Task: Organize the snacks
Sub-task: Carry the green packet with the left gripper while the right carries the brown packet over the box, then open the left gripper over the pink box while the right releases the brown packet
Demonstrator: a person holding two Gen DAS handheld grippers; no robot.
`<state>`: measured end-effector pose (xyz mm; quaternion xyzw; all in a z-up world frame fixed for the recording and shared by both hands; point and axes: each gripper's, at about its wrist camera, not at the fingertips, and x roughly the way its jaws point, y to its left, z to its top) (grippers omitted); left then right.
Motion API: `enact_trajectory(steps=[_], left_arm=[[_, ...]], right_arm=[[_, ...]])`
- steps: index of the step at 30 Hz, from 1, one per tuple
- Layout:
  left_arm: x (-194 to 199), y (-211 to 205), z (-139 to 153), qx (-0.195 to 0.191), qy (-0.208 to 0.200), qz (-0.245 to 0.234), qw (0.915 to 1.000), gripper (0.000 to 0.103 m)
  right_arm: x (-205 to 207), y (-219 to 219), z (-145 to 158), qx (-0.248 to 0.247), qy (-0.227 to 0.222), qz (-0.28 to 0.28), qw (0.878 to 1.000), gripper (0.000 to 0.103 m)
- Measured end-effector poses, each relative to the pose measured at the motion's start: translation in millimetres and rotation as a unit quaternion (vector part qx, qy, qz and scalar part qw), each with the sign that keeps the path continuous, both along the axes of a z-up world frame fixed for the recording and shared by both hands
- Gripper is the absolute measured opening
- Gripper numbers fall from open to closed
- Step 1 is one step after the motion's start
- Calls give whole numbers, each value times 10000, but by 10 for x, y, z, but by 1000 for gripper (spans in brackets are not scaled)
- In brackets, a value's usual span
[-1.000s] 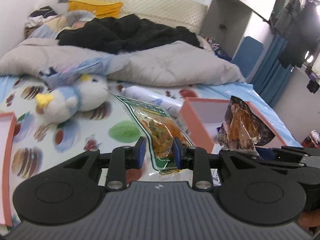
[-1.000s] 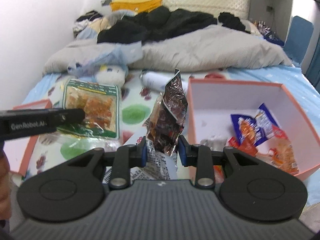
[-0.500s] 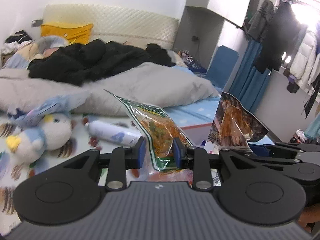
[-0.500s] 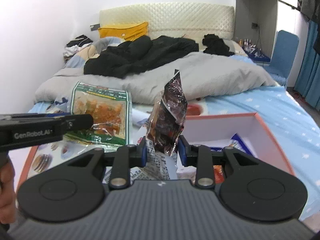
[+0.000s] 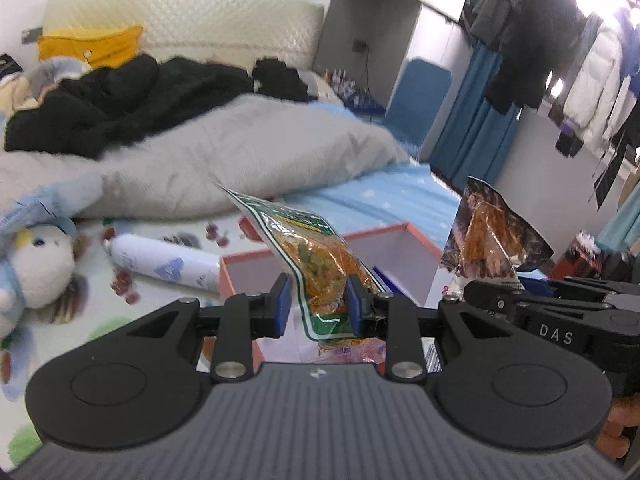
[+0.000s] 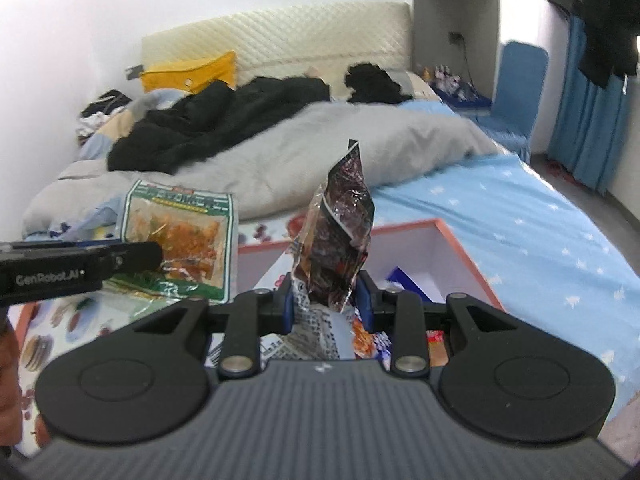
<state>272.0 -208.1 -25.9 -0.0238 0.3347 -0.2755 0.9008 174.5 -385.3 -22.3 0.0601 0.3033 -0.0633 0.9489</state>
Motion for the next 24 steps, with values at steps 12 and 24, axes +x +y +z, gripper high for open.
enact_trajectory(steps=[12,24], left_arm=[[418,-504,-801,504,780,-284,9953,33],[562,-658,-971,761,1137,-172,9904,38]], right_arm=[[286,-393,-734,360,736,-153,9965,34],[426,-436,-976,457,1010,-31,9938,39]])
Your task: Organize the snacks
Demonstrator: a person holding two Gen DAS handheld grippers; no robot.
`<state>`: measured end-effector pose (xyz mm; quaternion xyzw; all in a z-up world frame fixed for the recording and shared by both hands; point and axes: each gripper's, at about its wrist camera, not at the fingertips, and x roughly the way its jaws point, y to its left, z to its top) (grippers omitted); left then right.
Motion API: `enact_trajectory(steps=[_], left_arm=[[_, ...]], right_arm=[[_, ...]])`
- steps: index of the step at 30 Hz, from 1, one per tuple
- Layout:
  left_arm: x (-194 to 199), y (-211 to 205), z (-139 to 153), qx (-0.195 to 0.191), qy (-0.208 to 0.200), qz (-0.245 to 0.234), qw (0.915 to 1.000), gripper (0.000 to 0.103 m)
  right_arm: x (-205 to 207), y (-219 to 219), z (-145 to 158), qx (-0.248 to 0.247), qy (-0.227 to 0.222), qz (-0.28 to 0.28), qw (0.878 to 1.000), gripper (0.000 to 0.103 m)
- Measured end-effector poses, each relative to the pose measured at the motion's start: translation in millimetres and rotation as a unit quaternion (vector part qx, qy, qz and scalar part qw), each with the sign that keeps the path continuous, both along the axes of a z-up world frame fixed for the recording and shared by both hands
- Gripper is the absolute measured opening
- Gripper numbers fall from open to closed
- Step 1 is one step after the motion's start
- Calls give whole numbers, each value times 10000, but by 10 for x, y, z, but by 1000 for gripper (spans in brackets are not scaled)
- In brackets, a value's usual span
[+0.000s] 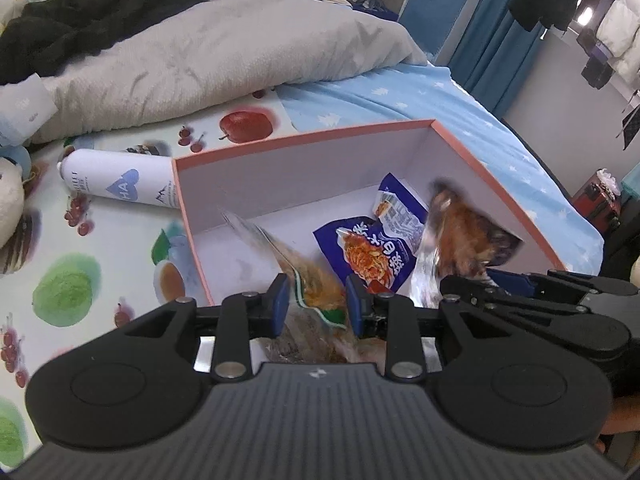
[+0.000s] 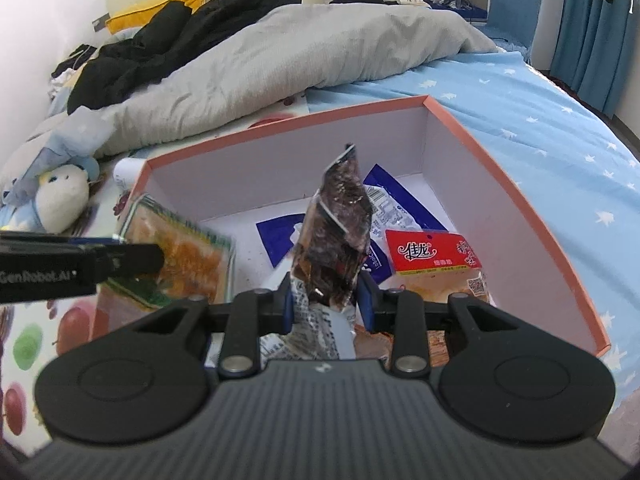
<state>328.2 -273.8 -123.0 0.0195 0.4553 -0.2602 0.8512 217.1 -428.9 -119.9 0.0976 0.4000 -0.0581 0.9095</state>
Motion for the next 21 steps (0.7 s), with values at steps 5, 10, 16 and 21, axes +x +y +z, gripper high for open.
enact_trajectory(steps=[5,10,16,21], left_arm=[[-76,99,246,-102,-223,27,9997,52],[-227,261,684,-263,-541,57,9982,52],[-543,505,1228,-542,-1056,28,9929,52],[-831,716,1493,-672,-1264,60,9897,52]], right_arm=[[-84,-15,156,9,-175,-47,9998,57],[-243,64,494,-35,-507,-70,9987,57],[-554,216,984,-155,-1042,-140,9943,57],[-816,385,1302,-297,-1371,-162,9900,57]])
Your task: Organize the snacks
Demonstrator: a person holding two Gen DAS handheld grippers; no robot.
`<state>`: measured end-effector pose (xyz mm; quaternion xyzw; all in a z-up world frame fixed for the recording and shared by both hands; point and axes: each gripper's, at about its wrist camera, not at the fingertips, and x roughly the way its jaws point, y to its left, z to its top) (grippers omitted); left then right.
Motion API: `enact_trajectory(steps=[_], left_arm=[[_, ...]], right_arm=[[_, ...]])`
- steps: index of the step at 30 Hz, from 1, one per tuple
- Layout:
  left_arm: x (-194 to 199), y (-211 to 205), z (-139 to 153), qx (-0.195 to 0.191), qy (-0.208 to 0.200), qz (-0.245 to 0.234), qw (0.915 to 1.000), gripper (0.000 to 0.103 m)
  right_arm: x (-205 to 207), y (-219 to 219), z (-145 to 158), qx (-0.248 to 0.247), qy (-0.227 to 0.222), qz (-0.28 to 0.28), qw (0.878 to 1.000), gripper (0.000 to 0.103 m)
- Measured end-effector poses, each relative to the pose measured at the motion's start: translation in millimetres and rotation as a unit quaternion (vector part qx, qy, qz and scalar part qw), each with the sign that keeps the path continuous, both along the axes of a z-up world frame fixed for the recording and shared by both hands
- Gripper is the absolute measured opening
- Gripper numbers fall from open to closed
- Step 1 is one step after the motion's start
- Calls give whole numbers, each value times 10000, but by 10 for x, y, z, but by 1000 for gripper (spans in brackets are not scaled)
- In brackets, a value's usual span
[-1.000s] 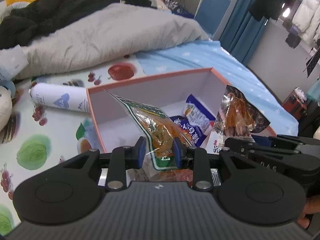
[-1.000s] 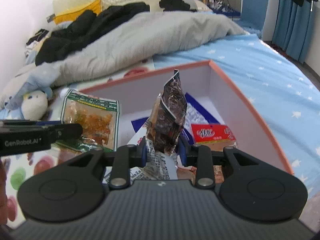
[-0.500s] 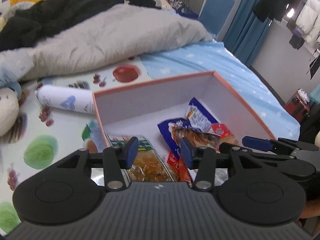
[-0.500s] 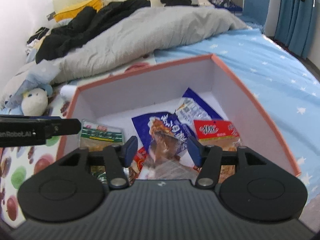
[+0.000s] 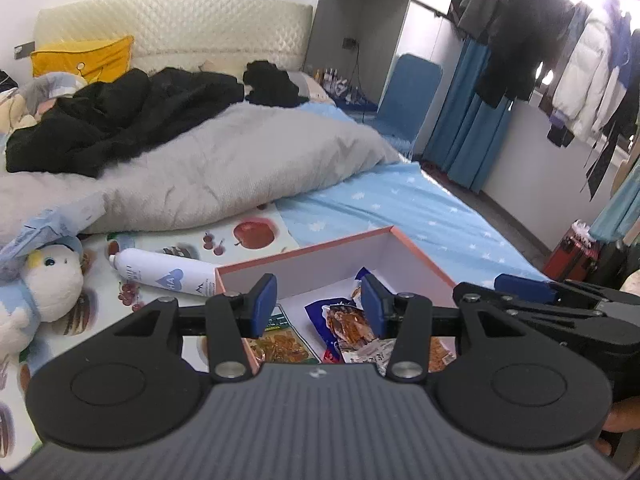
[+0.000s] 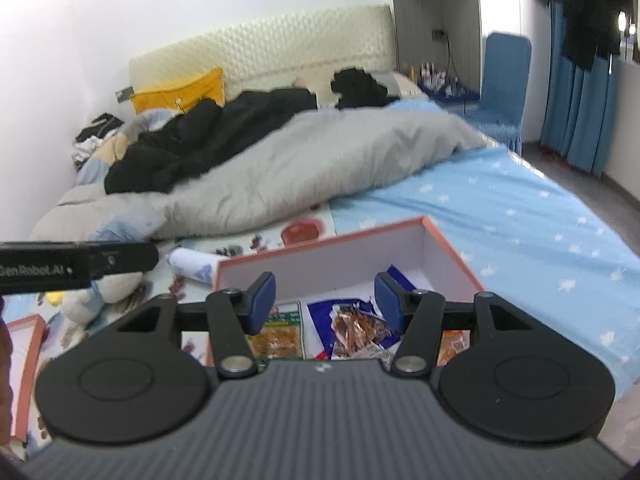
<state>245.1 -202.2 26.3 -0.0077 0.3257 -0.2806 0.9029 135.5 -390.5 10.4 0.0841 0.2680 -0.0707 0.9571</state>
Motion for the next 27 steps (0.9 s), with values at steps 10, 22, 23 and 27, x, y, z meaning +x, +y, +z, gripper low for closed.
enact_trajectory(steps=[10,22,23,27], left_arm=[[-670,420,407,-101,-482,17,9988,52],[-1443,758,406,-126,-574,5,9983,52],[-1471,774,382,-129,-564,4,9983,52],[-1650,854,284,-99,-542,65,9985,52]], right_arm=[[-580,217,372,-112,-409,-107,9990,57],[-1171,509,274,-87,-509,-167,9985,57],[-1207,537,251,-84,-510,-176,9985,57],[-1339,628,165,-147,-506,-226,9984,57]])
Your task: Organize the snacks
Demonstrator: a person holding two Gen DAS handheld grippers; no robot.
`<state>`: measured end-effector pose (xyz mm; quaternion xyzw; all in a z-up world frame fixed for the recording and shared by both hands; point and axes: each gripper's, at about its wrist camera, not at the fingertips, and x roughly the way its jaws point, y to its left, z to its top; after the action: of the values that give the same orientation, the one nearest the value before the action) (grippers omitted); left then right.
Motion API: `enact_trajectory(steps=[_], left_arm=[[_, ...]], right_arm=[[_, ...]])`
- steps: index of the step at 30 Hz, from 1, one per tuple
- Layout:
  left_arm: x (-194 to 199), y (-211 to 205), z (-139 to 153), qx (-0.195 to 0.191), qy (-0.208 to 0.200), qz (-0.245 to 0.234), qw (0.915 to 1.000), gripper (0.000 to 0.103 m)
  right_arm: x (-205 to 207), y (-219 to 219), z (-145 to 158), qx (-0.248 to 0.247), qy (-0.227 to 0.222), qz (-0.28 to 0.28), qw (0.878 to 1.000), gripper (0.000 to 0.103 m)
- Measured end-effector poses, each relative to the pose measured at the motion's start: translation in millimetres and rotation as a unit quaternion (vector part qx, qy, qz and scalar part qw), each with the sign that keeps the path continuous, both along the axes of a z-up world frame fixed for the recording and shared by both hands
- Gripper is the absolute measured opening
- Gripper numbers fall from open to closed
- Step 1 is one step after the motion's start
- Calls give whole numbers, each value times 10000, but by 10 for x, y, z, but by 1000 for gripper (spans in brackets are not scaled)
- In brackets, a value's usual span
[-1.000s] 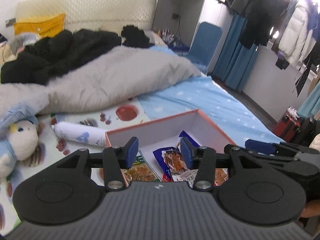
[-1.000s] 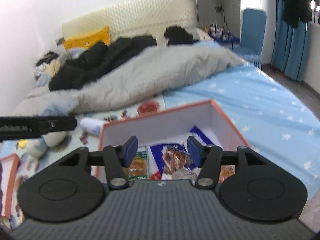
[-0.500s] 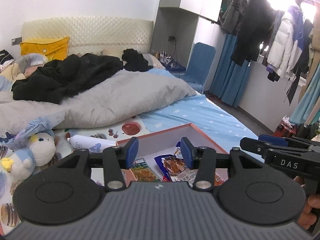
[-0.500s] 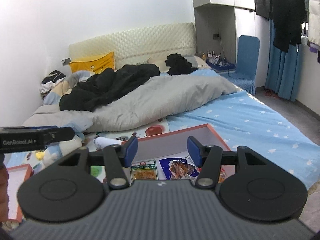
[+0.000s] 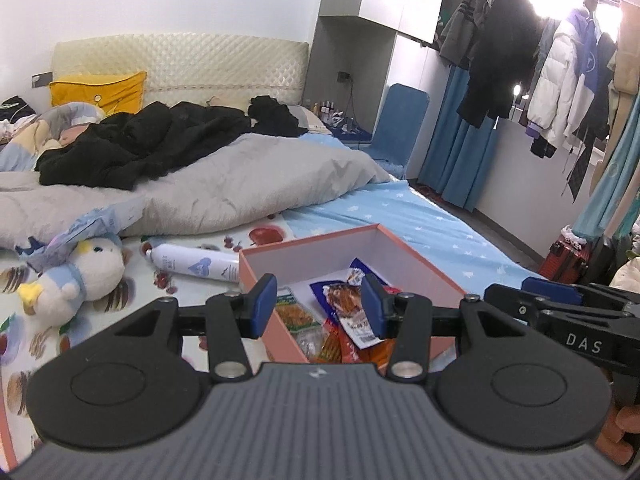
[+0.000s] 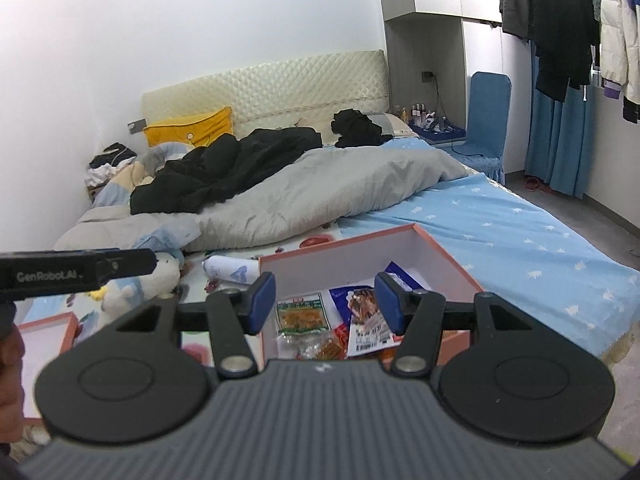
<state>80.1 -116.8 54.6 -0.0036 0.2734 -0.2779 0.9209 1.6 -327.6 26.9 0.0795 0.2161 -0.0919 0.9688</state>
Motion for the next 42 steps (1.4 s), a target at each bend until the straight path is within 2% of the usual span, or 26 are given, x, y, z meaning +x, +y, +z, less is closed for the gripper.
enact_trajectory(steps=[13,42], left_arm=[[-201,108,-204,99,13,24,9999,52],[-134,87,-209,142,72,59,9999,52]], right_arm=[[-154,85,-220,7,80,-138,9999,57],[-167,86,-228,49,77,-140,9999,57]])
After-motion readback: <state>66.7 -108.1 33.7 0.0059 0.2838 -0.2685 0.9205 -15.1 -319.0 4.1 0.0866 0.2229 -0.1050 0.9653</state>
